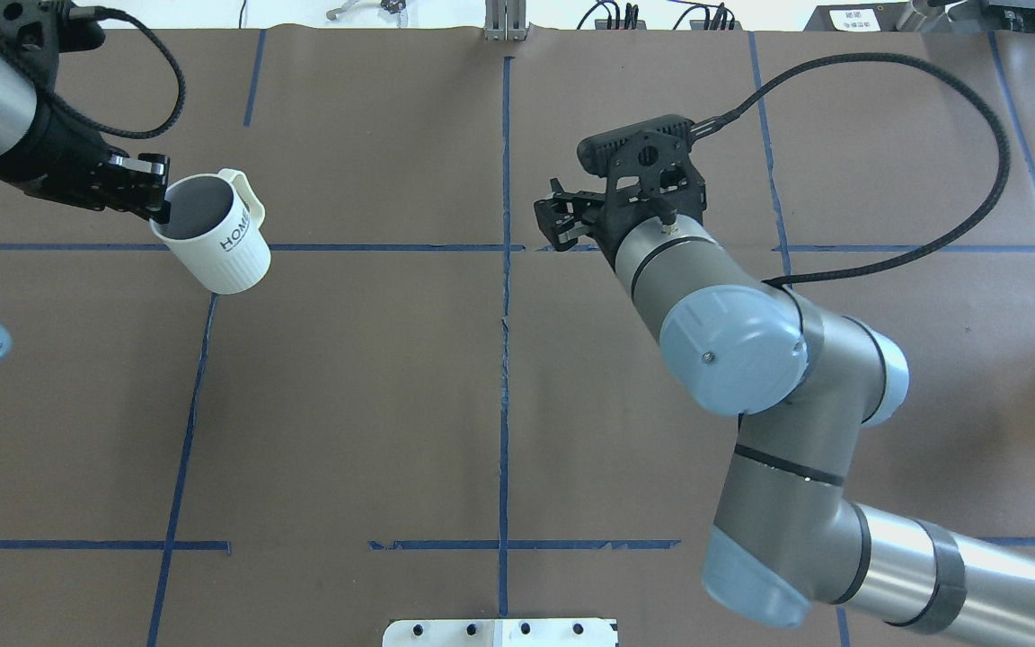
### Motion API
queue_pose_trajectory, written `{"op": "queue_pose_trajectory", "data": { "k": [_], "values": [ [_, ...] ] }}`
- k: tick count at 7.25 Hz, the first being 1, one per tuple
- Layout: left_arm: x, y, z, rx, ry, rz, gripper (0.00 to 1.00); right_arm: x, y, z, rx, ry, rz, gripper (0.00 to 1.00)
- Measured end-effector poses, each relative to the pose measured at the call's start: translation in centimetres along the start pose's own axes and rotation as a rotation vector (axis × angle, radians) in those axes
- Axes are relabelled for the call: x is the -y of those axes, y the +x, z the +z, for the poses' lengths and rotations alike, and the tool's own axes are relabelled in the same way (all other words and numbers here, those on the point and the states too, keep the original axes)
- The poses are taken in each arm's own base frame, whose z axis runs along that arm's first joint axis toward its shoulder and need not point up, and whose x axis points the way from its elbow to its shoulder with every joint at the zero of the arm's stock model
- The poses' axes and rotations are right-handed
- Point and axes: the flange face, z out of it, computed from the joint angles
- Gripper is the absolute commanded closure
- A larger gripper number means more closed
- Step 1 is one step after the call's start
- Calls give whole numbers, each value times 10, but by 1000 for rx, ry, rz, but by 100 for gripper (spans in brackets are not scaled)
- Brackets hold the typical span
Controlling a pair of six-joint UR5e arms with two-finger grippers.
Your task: Left arm hands cup to right arm to dump lemon
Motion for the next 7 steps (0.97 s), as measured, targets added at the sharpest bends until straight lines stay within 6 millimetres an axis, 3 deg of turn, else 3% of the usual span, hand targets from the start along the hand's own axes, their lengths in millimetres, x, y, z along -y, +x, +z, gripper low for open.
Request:
{"op": "queue_pose_trajectory", "data": {
  "k": [2, 4, 5, 7],
  "values": [
    [-17, -69, 25, 44, -18, 70, 100, 21, 55, 13, 11, -81, 23, 0],
    [-16, -140, 54, 61, -9, 103, 100, 46, 124, 19, 36, -182, 13, 0],
    [-12, -170, 65, 47, -9, 100, 100, 55, 165, 16, 46, -232, 2, 0],
    [-14, -201, 76, 27, -42, 75, 100, 57, 264, 4, 66, -358, -30, 0]
  ]
}}
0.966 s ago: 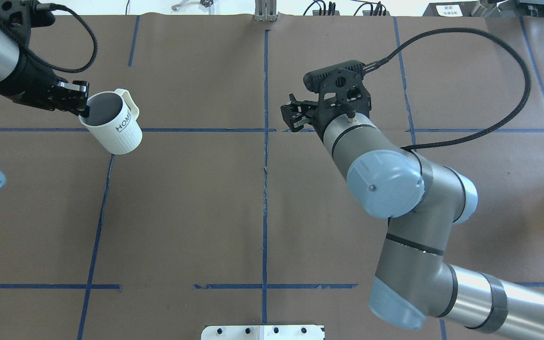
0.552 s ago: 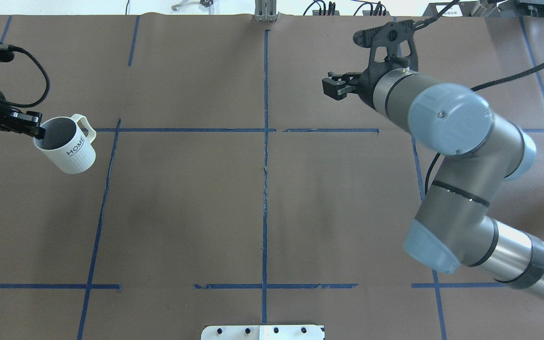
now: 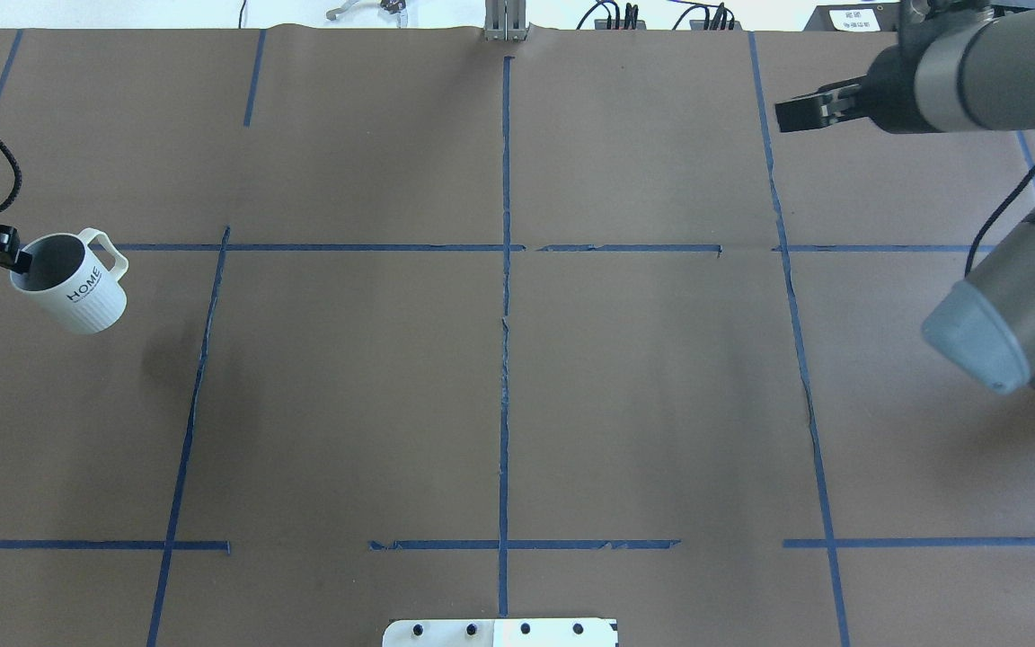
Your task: Left arm hands cup to right arm to dump lemon
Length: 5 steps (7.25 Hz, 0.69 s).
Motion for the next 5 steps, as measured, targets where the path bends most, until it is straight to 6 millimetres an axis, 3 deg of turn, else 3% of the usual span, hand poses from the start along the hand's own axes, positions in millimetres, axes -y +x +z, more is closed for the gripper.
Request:
{"op": "queue_pose_trajectory", "data": {
  "k": [1, 2, 5],
  "values": [
    [-6, -11, 4, 4, -15, -19, 100, -12, 46, -8, -2, -62, -16, 0],
    [-13, -23, 10, 16, -32, -48, 100, -21, 78, -15, -10, -114, -15, 0],
    [-34, -60, 30, 56, -74, -170, 98, -33, 131, -36, 2, -190, 37, 0]
  ]
}}
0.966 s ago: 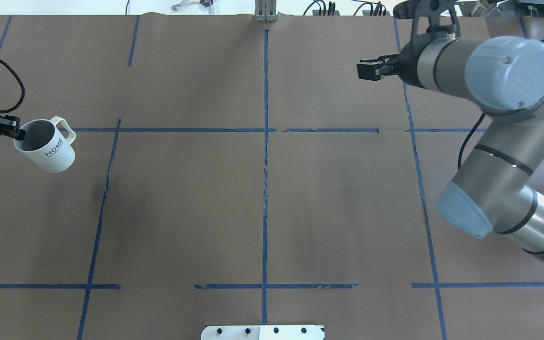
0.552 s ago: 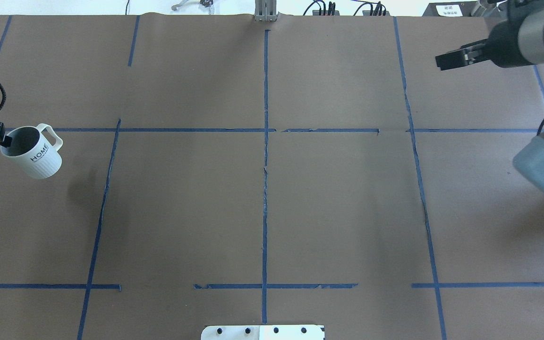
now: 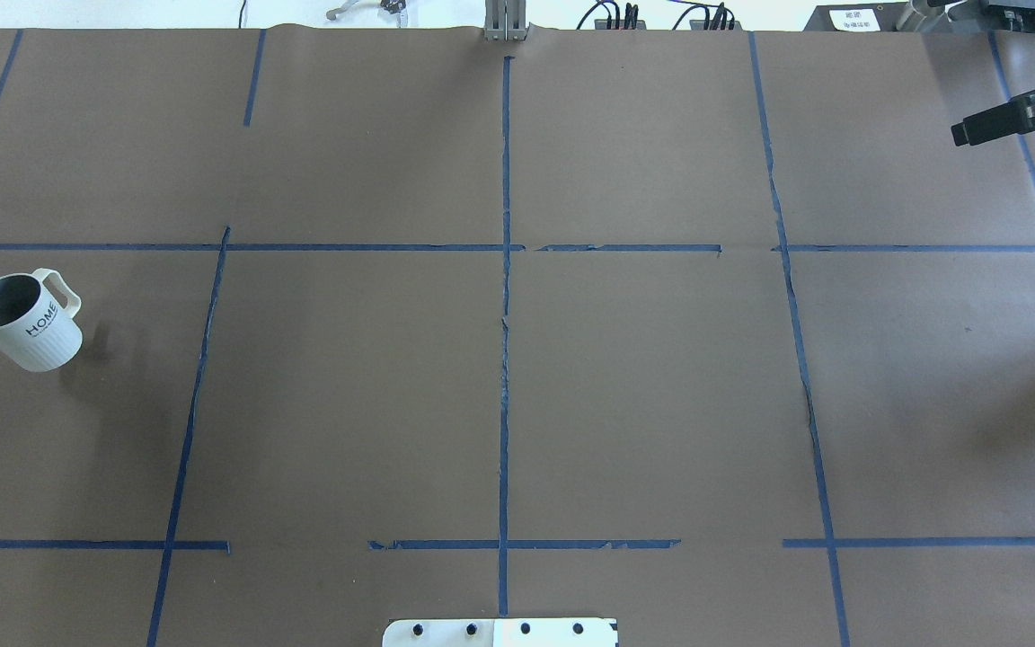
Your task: Left arm hands cup to right arm to dump lemon
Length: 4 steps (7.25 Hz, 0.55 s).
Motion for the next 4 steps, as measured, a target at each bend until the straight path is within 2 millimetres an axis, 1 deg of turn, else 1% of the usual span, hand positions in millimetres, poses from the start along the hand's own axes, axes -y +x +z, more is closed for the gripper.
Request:
{"op": "queue_pose_trajectory", "data": {
  "k": [1, 3, 4],
  "values": [
    [-1, -4, 2, -2, 5, -38, 98, -1, 8, -6, 15, -15, 22, 0],
    [2, -9, 11, -35, 39, -87, 96, -2, 15, -12, 23, -20, 36, 0],
    [5, -12, 16, -54, 60, -82, 81, -2, 15, -15, 24, -16, 37, 0]
  ]
}}
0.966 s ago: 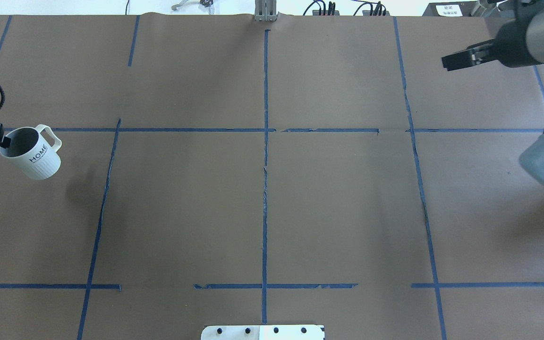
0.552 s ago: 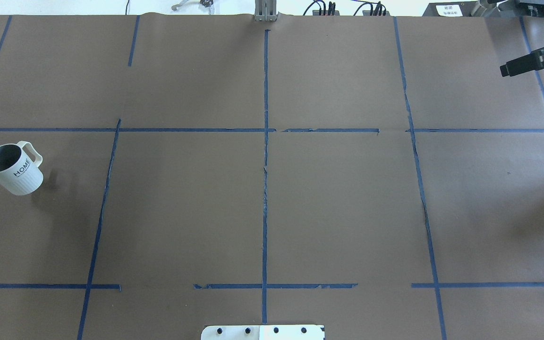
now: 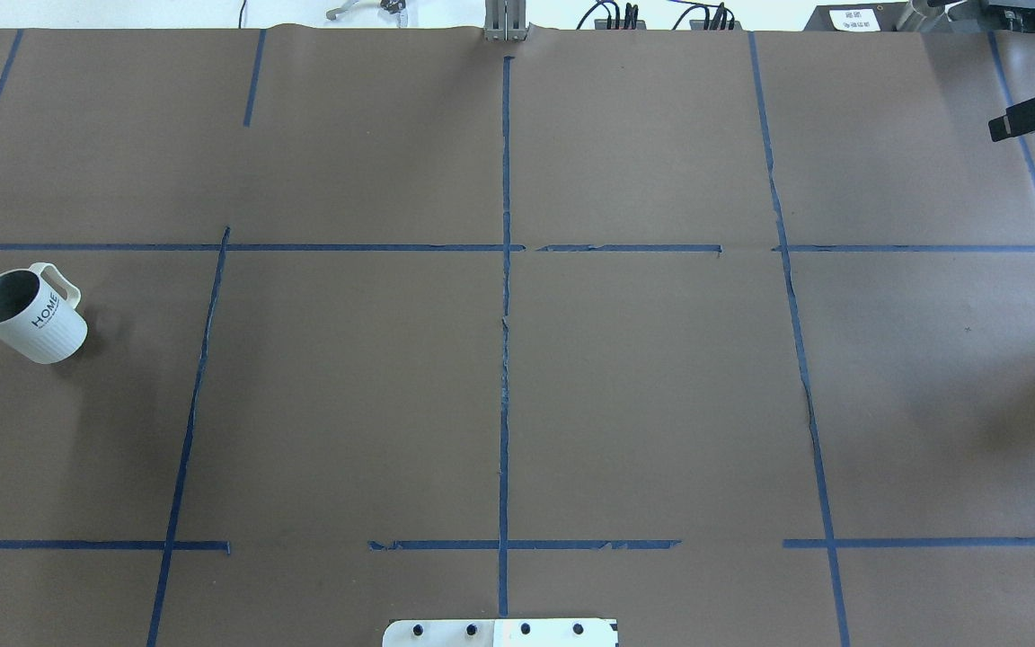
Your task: Left arm hands cup to right arm to dump lemon
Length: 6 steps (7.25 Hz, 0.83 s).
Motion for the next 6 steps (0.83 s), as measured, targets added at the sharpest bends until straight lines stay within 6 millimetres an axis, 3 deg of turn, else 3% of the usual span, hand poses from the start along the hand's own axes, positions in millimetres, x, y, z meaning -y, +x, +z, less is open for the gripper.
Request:
{"op": "queue_pose_trajectory", "data": {
  "k": [1, 4, 6],
  "values": [
    [1, -1, 2, -12, 13, 8, 1, -1, 0, -3, 1, 4, 0, 0],
    [2, 0, -8, -29, 37, 24, 0, -6, 4, -6, -3, 2, 4, 0],
    [14, -4, -42, -59, 59, 53, 0, -26, 33, -7, -25, -34, -2, 0]
  ]
}}
